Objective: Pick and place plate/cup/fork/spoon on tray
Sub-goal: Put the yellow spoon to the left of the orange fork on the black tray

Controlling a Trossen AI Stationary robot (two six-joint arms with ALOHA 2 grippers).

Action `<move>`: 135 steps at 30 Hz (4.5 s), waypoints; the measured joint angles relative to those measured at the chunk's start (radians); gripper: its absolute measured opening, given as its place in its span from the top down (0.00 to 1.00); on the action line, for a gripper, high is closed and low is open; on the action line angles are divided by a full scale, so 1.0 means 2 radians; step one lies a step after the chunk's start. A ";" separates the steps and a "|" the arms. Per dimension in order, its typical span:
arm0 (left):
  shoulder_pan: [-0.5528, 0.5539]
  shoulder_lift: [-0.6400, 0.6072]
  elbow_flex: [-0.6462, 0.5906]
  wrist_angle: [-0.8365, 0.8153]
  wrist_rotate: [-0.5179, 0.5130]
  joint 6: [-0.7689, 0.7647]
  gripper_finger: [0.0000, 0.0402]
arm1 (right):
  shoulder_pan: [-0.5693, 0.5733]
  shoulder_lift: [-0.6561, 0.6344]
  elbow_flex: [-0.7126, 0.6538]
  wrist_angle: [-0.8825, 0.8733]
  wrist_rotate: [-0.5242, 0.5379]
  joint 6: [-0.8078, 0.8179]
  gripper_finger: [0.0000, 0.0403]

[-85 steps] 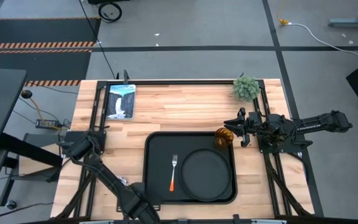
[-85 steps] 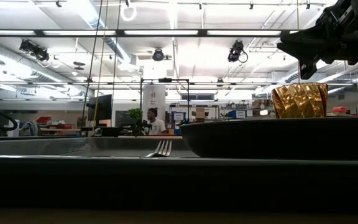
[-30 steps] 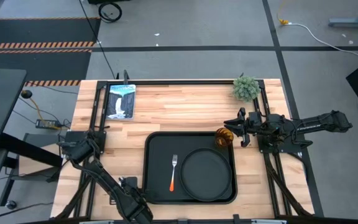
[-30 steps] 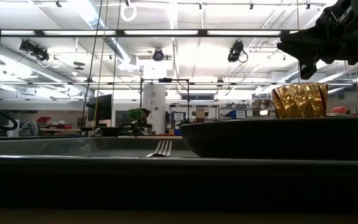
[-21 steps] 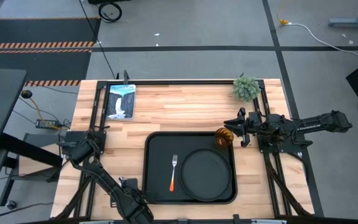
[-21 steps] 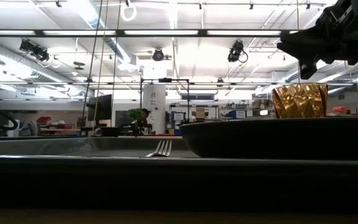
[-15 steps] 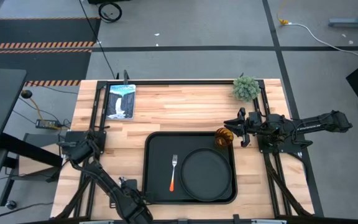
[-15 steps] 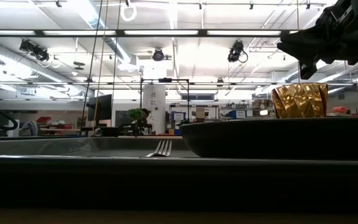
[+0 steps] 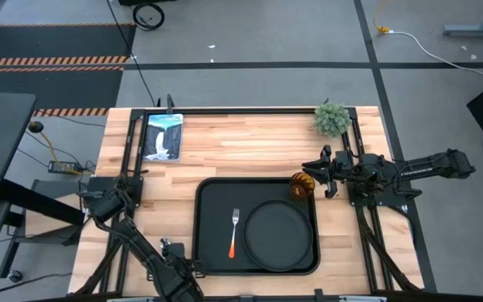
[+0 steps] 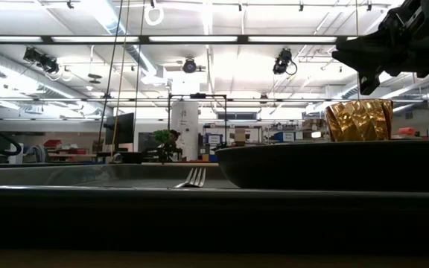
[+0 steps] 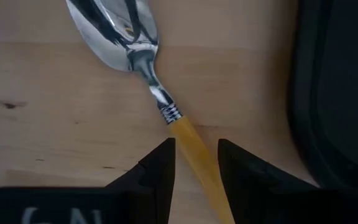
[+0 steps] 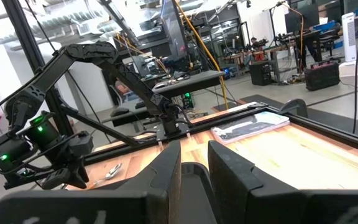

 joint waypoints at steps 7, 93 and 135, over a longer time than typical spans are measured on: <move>-0.002 0.000 0.000 0.000 0.002 0.000 0.68 | 0.000 0.000 0.000 0.000 0.000 0.000 0.78; 0.045 0.017 0.100 -0.176 -0.064 0.034 0.94 | 0.000 0.000 0.000 0.000 0.000 0.000 0.78; 0.048 0.008 0.025 -0.074 -0.096 0.042 0.65 | 0.000 0.000 0.000 0.000 0.000 0.000 0.78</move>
